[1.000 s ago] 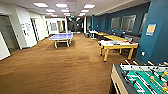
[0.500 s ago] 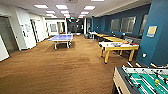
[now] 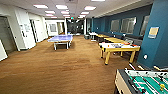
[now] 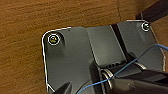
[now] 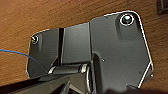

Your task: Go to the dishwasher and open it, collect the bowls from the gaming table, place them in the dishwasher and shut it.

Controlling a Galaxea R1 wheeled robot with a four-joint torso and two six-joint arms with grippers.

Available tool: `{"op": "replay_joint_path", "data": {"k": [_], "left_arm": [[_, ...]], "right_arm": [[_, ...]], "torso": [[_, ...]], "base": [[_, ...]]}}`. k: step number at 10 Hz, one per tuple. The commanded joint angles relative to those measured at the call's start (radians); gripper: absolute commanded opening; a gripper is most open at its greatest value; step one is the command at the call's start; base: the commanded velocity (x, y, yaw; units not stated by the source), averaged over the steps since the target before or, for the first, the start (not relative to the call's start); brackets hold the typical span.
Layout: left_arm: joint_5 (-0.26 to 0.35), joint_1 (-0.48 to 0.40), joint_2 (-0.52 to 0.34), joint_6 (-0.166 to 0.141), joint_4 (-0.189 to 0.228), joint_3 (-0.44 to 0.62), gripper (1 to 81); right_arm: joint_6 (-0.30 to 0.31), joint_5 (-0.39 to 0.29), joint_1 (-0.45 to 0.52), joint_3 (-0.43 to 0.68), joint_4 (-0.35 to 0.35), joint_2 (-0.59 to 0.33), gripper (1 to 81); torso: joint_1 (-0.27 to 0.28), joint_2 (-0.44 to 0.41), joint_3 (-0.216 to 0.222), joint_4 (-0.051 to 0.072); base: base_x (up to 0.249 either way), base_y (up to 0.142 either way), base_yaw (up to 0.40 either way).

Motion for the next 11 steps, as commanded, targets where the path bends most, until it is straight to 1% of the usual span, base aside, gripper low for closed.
{"op": "replay_joint_path", "data": {"k": [1, 11], "left_arm": [[0.045, -0.056, -0.002, 0.004, -0.001, -0.003, 81.1], [0.045, -0.056, 0.000, 0.005, 0.001, -0.003, 81.1]], "right_arm": [[-0.001, -0.047, 0.051, 0.005, -0.006, 0.008, 81.1], [0.001, -0.045, 0.055, 0.006, -0.004, 0.009, 81.1]], "torso": [[0.001, 0.000, 0.000, 0.000], [0.001, 0.000, 0.000, 0.000]], "base": [[0.155, 0.000, 0.000], [0.178, 0.000, 0.000]]}}
